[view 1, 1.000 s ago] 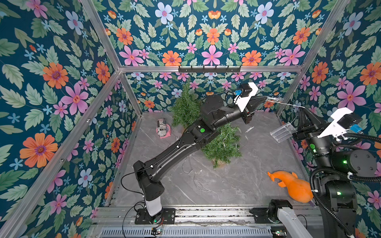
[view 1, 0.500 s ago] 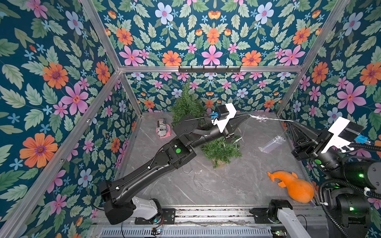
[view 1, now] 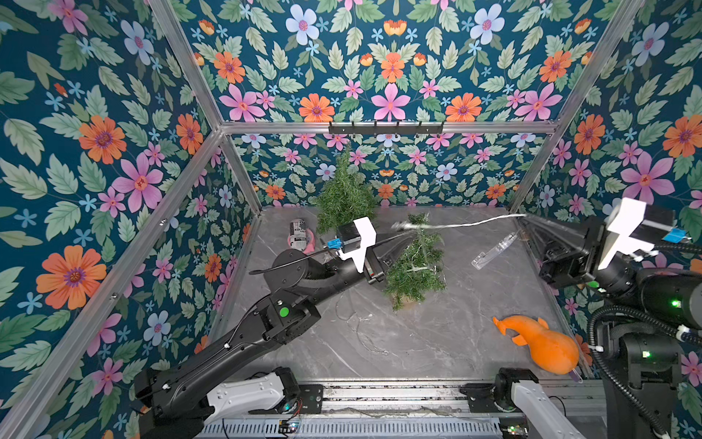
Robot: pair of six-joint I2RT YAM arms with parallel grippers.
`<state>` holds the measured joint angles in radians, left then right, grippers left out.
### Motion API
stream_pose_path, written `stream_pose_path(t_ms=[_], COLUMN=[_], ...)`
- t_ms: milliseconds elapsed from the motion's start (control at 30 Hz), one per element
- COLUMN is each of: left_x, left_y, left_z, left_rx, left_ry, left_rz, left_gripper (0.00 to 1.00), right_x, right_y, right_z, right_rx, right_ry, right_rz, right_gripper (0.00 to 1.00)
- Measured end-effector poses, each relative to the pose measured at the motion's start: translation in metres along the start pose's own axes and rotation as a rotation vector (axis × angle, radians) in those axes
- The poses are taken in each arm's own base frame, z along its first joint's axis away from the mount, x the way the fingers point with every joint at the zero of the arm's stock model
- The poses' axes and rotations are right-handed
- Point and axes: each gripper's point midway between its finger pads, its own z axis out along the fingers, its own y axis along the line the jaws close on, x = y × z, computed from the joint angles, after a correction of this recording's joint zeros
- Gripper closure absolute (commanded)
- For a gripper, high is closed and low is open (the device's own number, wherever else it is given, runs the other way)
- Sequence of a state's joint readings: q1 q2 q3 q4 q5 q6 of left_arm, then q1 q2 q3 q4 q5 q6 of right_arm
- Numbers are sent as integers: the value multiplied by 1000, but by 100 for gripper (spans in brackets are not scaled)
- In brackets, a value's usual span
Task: Wrap string light around the christmas tree
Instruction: Wrap the light string around the Christmas tree.
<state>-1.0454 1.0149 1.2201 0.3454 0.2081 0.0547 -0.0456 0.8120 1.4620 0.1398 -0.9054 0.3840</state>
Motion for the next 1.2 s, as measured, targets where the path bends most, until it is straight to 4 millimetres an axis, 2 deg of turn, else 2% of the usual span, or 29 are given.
stream_pose_path(t_ms=[67, 167, 267, 300, 433, 633, 767, 833, 1067, 1200], left_x=[-2, 6, 16, 17, 22, 26, 24, 26, 25, 26], left_y=[13, 18, 25, 27, 32, 47, 60, 65, 86, 91], left_z=[-10, -20, -28, -30, -36, -45, -54, -60, -80, -85], left_rx=[-80, -123, -170, -183, -216, -314, -397, -435, -586, -620], left_ry=[-14, -14, 0, -1, 2, 12, 4, 1, -16, -10], left_rz=[4, 1, -5, -9, -21, -15, 6, 14, 47, 70], left_gripper=[100, 100, 100, 100, 100, 100, 100, 100, 99, 99], right_x=[-4, -2, 3, 7, 12, 16, 12, 15, 48, 53], right_y=[-10, -27, -22, -18, 29, 54, 95, 109, 132, 148], right_z=[7, 23, 47, 56, 82, 104, 115, 123, 160, 173], right_rx=[-3, -17, -96, -117, -268, -345, -457, -491, -531, -560], right_ry=[-25, -46, -52, -48, -54, -65, -98, -106, -61, -77], right_rz=[-10, 15, 44, 46, -46, -141, -210, -251, -352, -433], right_gripper=[100, 100, 100, 100, 100, 100, 100, 100, 100, 100])
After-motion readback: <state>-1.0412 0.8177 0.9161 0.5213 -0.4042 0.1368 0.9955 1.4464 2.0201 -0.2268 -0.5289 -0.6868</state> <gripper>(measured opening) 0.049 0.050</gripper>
